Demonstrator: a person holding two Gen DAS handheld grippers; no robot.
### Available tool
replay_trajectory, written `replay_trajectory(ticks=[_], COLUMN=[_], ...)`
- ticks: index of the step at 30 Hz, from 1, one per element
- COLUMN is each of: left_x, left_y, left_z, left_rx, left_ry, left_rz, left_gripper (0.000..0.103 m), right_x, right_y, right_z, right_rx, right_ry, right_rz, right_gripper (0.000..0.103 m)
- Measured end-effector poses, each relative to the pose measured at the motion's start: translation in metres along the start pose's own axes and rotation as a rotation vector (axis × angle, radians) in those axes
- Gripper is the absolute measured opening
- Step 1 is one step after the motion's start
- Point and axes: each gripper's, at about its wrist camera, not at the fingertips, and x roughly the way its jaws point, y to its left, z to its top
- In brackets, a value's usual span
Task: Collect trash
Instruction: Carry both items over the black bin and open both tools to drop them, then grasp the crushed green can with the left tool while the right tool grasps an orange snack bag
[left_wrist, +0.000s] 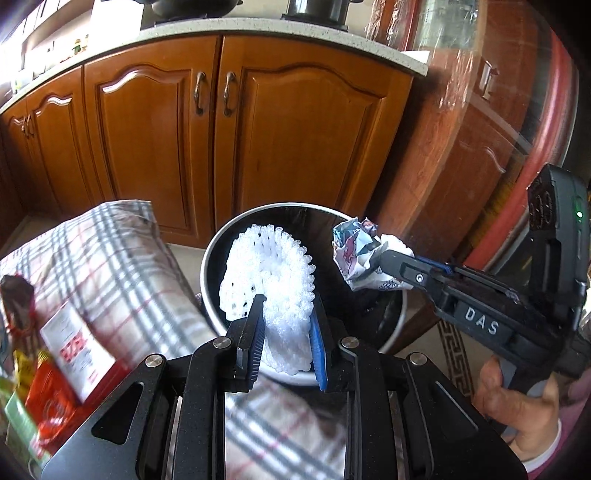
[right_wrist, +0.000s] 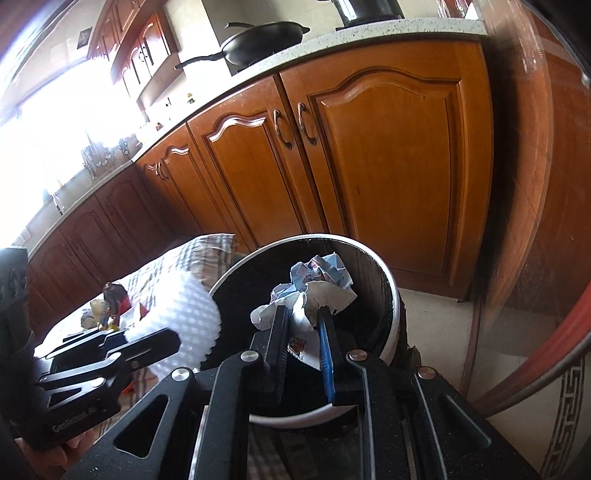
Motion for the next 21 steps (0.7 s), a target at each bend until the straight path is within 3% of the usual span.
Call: replay_trajectory(ticks=[5, 7, 8, 9, 13, 15, 21], left_x=[0.016, 0.019, 0.018, 0.019, 0.011, 0.003, -0.03], left_y=[0.0, 0.0, 0.0, -0.001, -0.004, -0.002, 0.007], left_z=[0.007, 0.008, 0.007, 0.009, 0.006, 0.0, -0.029], left_rx=[-0.007, -0.01, -0.013, -0.013, -0.001, -0.007, -0.024], left_ry=[0.036, 0.041, 0.037, 0.032, 0.019, 0.01, -0.015], left_rz=[-0.003, 0.006, 0.01, 0.013, 0.029, 0.027, 0.054], left_gripper=[0.025, 0.04, 0.053, 0.059, 0.067, 0.069, 0.074], right_x=[0.011, 0.016, 0.018, 0.019, 0.019, 0.016, -0.002], right_y=[-0.007, -0.013, -0.015, -0.016, -0.021, -0.02, -0.01], right_z=[0.004, 0.005, 0.005, 0.005, 0.003, 0.002, -0.008], right_rx=[-0.003, 0.006, 0.01, 0.016, 0.041, 0.05, 0.074], right_ry=[0.017, 0.022, 0.023, 0.025, 0.028, 0.021, -0.014], right_rz=[-0.014, -0.021, -0.024, -0.022, -0.001, 0.009, 0.051], right_gripper=[0.016, 0.02, 0.022, 0.027, 0.042, 0.056, 0.081])
